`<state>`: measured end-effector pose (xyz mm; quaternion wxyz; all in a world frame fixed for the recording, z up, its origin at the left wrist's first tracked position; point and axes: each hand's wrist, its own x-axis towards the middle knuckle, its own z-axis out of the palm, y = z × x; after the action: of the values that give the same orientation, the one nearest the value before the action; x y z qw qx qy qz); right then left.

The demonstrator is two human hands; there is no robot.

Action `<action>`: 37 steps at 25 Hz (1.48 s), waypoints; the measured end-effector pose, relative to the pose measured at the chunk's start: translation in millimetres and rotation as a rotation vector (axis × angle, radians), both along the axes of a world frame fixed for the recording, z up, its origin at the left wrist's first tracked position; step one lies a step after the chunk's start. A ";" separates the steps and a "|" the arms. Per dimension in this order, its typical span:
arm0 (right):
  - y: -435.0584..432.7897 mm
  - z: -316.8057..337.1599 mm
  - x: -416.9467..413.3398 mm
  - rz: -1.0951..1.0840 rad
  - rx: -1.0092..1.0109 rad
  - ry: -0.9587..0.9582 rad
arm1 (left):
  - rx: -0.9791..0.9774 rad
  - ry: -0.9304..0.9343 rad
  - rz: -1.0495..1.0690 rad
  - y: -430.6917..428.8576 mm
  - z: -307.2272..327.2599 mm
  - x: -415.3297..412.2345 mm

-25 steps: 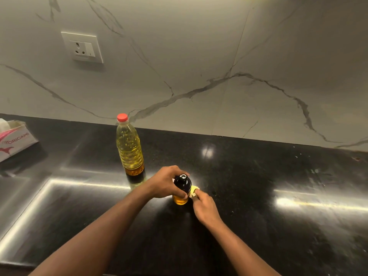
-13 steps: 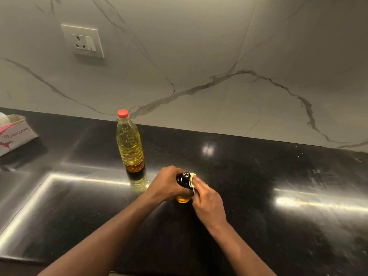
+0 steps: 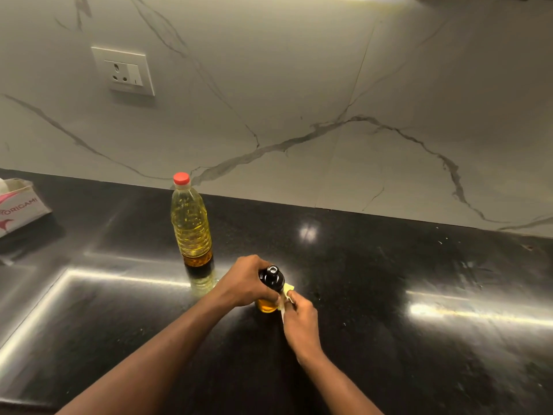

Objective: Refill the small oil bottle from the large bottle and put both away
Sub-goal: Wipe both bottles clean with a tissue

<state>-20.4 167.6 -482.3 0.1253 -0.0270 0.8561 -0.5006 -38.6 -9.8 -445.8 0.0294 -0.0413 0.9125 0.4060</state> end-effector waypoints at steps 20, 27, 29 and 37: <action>-6.3 4.3 -9.7 -0.050 -0.139 -0.081 | -0.007 -0.023 -0.013 0.7 2.9 2.1; -4.2 30.2 -8.9 0.197 -0.017 0.387 | -0.057 -0.141 -0.173 -12.6 19.1 -1.3; 0.3 24.6 -5.1 0.297 0.099 0.478 | -0.025 -0.184 -0.236 -18.4 24.3 -2.3; -6.7 27.4 -21.0 0.276 0.029 0.490 | 0.020 -0.238 -0.204 -23.4 19.6 1.5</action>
<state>-41.4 160.9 -454.9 -0.0180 -0.2616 0.8561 -0.4453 -37.1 -33.1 -426.2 0.1787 0.0040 0.8979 0.4023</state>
